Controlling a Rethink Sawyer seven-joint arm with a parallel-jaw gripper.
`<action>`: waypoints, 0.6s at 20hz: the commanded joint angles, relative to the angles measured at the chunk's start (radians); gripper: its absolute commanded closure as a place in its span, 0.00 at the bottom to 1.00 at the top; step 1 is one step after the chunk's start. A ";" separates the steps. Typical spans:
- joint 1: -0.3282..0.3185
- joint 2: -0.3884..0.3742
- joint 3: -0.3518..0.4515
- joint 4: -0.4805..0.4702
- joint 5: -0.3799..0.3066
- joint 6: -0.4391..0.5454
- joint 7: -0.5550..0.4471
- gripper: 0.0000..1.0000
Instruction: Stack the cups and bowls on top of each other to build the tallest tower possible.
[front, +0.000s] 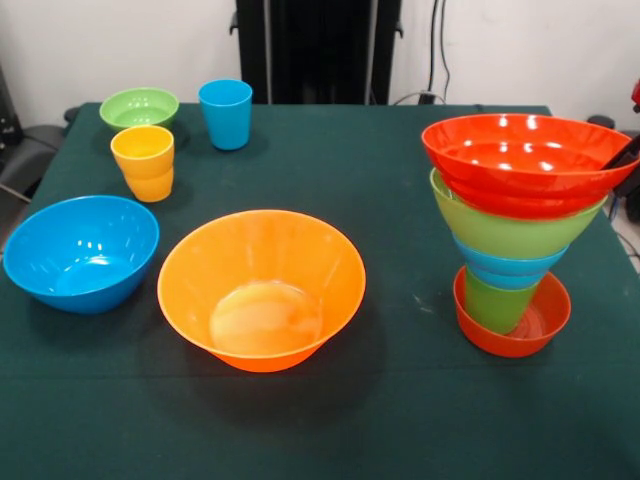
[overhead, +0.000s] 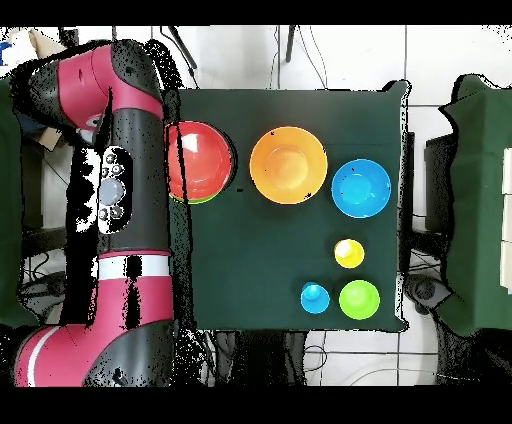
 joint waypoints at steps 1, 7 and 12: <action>0.006 0.006 0.089 0.095 -0.003 0.097 -0.087 1.00; -0.001 0.022 0.071 0.065 -0.016 0.146 -0.106 1.00; 0.000 0.022 0.072 0.065 -0.020 0.157 -0.116 1.00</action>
